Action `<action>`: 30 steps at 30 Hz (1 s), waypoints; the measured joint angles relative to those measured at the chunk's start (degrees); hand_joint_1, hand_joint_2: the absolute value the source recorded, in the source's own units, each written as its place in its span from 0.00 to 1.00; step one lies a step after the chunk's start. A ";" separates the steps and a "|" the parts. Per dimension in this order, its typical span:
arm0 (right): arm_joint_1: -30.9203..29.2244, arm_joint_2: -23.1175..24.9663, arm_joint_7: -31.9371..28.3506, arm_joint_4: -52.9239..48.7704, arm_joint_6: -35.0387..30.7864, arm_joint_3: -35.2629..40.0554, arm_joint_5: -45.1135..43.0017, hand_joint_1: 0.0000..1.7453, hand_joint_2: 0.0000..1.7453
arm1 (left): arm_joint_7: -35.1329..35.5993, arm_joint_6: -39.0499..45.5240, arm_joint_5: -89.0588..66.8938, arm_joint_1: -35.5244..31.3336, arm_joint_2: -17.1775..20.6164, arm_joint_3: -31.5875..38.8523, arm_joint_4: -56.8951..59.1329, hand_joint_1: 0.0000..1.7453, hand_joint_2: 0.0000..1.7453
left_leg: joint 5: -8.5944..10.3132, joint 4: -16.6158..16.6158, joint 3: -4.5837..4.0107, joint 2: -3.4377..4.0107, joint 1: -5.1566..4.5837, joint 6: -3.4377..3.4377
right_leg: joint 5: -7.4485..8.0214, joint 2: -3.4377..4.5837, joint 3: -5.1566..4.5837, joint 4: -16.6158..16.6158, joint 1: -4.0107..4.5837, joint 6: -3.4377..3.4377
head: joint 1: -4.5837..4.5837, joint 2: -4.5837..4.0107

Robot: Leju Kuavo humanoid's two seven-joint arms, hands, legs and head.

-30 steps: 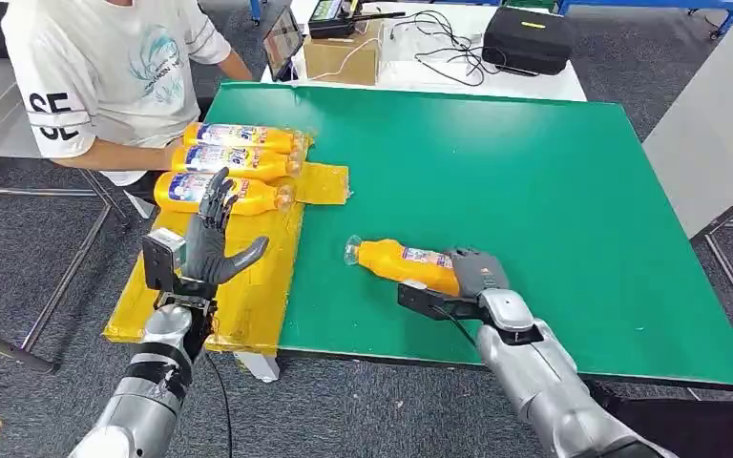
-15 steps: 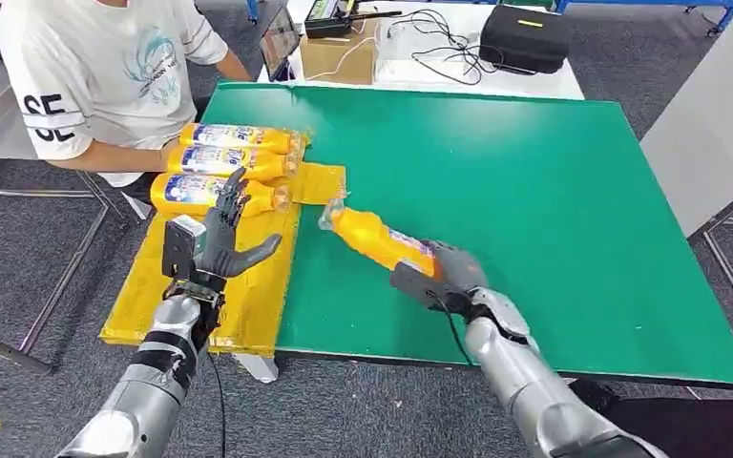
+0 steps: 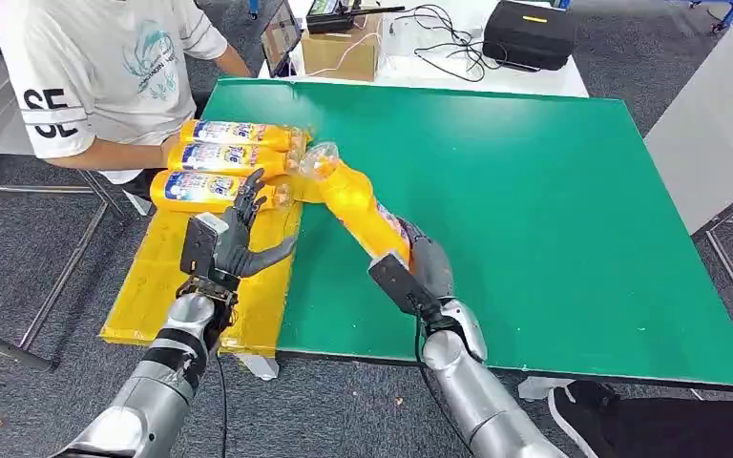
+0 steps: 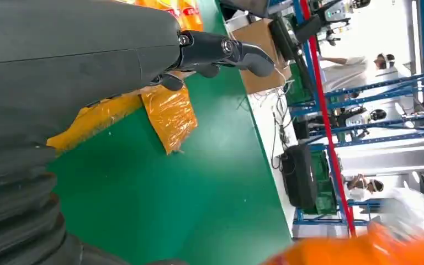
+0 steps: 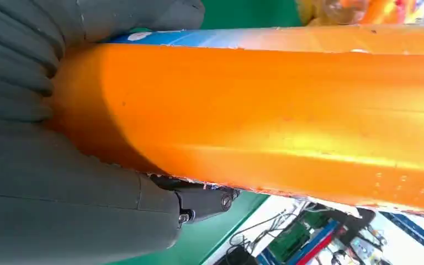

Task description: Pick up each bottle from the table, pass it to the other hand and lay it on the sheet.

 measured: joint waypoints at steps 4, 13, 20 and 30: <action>0.52 0.94 0.00 -1.05 -2.21 0.48 0.39 1.00 1.00 | 1.45 0.20 1.14 -0.72 0.09 -0.35 0.57 0.00 1.00 | 0.00 -0.01 -0.01 0.02 0.02 0.00 | 0.00 0.01 -0.02 0.01 0.02 0.00 | -0.02 0.00; -1.58 3.52 3.69 2.97 -0.97 6.64 5.59 1.00 1.00 | 5.35 -9.46 6.71 -1.62 -0.44 -2.12 1.75 0.00 1.00 | 0.00 -0.01 -0.03 -0.01 0.05 -0.01 | -0.01 -0.01 -0.04 0.02 0.03 -0.01 | 0.00 0.00; -4.04 5.12 4.94 7.76 1.24 9.60 6.33 1.00 1.00 | 8.70 -15.02 12.31 -0.55 -0.61 -3.56 0.00 0.00 1.00 | 0.00 -0.01 -0.04 0.00 0.03 -0.01 | 0.00 0.00 -0.05 0.01 0.02 -0.01 | -0.02 0.00; -5.68 7.11 5.26 12.17 2.66 12.90 7.32 1.00 1.00 | 8.98 -17.27 15.08 0.43 -0.63 -5.38 -1.09 0.00 1.00 | 0.00 -0.01 -0.04 0.01 0.04 -0.01 | -0.01 0.00 -0.08 0.02 0.03 -0.01 | -0.02 0.02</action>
